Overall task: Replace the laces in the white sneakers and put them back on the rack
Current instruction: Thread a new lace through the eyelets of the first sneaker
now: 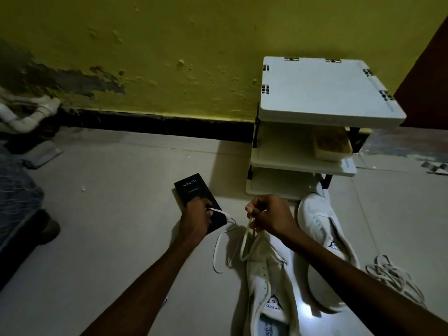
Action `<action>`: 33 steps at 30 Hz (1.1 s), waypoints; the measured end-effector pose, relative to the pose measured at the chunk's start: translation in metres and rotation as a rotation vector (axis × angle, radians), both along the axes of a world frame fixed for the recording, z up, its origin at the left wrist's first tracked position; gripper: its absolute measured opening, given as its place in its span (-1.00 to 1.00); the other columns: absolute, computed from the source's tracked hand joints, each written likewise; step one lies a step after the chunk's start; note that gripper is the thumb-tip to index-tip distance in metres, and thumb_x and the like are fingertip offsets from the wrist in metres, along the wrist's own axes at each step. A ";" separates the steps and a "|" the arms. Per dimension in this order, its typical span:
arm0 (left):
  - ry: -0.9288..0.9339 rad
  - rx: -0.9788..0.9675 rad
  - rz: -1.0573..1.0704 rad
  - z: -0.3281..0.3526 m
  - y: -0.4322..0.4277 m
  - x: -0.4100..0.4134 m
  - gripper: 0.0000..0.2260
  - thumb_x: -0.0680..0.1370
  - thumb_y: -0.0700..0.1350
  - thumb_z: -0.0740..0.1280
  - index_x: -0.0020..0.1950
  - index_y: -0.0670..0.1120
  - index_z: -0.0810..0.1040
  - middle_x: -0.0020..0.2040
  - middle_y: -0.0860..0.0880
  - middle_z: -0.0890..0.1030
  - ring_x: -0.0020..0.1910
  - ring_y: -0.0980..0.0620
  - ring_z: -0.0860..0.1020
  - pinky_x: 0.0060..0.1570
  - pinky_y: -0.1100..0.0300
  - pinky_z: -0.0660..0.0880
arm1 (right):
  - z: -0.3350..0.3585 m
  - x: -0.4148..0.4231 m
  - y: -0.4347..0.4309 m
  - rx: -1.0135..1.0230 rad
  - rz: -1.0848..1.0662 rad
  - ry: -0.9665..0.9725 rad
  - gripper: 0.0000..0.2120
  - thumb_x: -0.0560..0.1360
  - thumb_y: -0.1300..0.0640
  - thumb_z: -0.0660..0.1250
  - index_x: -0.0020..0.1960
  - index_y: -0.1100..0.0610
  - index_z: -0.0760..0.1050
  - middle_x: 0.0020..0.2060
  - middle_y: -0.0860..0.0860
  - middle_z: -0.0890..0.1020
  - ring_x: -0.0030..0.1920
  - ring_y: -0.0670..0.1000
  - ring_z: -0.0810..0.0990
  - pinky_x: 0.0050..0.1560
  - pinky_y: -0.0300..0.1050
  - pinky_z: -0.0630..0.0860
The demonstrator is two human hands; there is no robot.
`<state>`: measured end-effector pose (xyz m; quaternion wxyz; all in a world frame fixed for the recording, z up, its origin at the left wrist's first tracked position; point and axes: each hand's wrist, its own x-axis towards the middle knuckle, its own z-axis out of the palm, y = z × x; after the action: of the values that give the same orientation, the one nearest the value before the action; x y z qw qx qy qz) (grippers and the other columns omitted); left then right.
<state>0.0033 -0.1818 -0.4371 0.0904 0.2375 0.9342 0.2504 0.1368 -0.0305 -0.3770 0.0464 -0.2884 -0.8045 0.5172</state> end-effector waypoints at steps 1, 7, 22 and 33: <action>0.015 -0.005 -0.002 -0.003 0.001 -0.001 -0.80 0.56 -0.26 0.36 0.17 -0.17 0.61 0.16 -0.12 0.58 0.10 -0.02 0.58 -0.03 0.34 0.38 | 0.001 -0.002 0.001 -0.017 -0.005 0.003 -0.87 0.55 0.25 0.35 -0.15 0.26 0.59 -0.29 0.14 0.68 -0.36 0.06 0.69 -0.40 -0.20 0.58; 0.096 -0.189 -0.118 -0.011 0.006 -0.010 -0.79 0.49 -0.29 0.41 0.09 -0.16 0.51 0.17 -0.15 0.52 0.09 -0.05 0.50 0.04 0.17 0.48 | 0.004 -0.006 0.004 -0.089 -0.036 0.021 -0.91 0.56 0.24 0.34 -0.11 0.22 0.58 -0.26 0.13 0.68 -0.34 0.07 0.69 -0.41 -0.19 0.57; -0.136 0.494 -0.145 0.131 0.029 0.033 -0.88 0.52 -0.24 0.41 -0.13 -0.02 0.66 -0.25 0.07 0.68 -0.27 0.17 0.64 -0.19 0.37 0.55 | 0.101 0.023 0.023 -0.062 -0.147 0.216 -0.91 0.57 0.16 0.32 -0.03 0.13 0.60 -0.18 0.04 0.64 -0.19 -0.03 0.60 -0.29 -0.23 0.48; -0.311 1.049 -0.259 0.294 0.053 0.062 -0.86 0.41 -0.19 0.52 -0.05 -0.13 0.69 -0.13 -0.08 0.72 -0.08 -0.05 0.69 -0.06 0.02 0.63 | 0.254 0.036 0.036 0.086 -0.159 0.566 -0.92 0.50 0.06 0.42 -0.11 0.04 0.67 -0.25 -0.02 0.70 -0.26 -0.14 0.61 -0.34 -0.22 0.50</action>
<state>0.0657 -0.1292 -0.1427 0.1270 0.3237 0.6233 0.7004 0.1723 0.0055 -0.1233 0.3217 -0.1927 -0.7556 0.5370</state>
